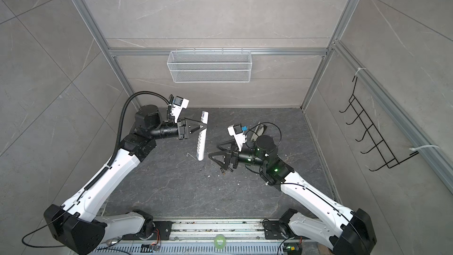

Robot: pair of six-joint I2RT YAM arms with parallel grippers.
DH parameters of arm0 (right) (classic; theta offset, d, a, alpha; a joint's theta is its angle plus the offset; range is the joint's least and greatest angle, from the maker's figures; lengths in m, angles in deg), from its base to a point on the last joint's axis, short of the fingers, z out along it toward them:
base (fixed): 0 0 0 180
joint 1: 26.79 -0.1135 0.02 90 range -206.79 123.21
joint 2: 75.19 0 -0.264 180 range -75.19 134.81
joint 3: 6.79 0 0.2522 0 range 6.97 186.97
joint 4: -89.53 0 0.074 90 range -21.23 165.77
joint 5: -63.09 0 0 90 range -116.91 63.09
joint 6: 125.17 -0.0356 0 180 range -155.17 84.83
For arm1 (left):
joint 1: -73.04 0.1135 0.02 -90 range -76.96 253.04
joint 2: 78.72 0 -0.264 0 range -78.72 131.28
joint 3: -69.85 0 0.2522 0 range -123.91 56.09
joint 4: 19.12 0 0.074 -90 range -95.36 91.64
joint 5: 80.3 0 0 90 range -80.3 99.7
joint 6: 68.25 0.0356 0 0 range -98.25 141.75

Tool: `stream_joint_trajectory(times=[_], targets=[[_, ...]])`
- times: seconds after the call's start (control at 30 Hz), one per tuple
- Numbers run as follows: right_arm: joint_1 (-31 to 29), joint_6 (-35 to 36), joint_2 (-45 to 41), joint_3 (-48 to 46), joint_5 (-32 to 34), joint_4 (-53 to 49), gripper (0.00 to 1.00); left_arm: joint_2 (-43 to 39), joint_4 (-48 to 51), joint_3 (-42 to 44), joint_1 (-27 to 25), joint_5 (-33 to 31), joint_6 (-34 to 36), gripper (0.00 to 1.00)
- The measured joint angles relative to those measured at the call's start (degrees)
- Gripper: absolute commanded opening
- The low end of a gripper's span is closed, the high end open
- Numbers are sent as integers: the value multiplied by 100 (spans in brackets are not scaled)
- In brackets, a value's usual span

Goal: Load the batteries into the remote control
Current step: 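Lift the remote upright with the left gripper while the right gripper rises to meet it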

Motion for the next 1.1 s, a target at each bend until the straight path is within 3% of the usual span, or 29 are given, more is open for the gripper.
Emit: stream_joint_trajectory(times=[0.33, 0.73, 1.1], targets=[[-562, 22, 275, 61, 116, 894, 100, -284, -1049, 149, 0, 713, -658, 0], [-1078, 17, 778, 61, 330, 1915, 99, -420, -1480, 227, -9, 1016, -1005, 0], [-1209, -90, 929, 61, 396, 2459, 83, -487, -1598, 269, -33, 1062, -1088, 0]])
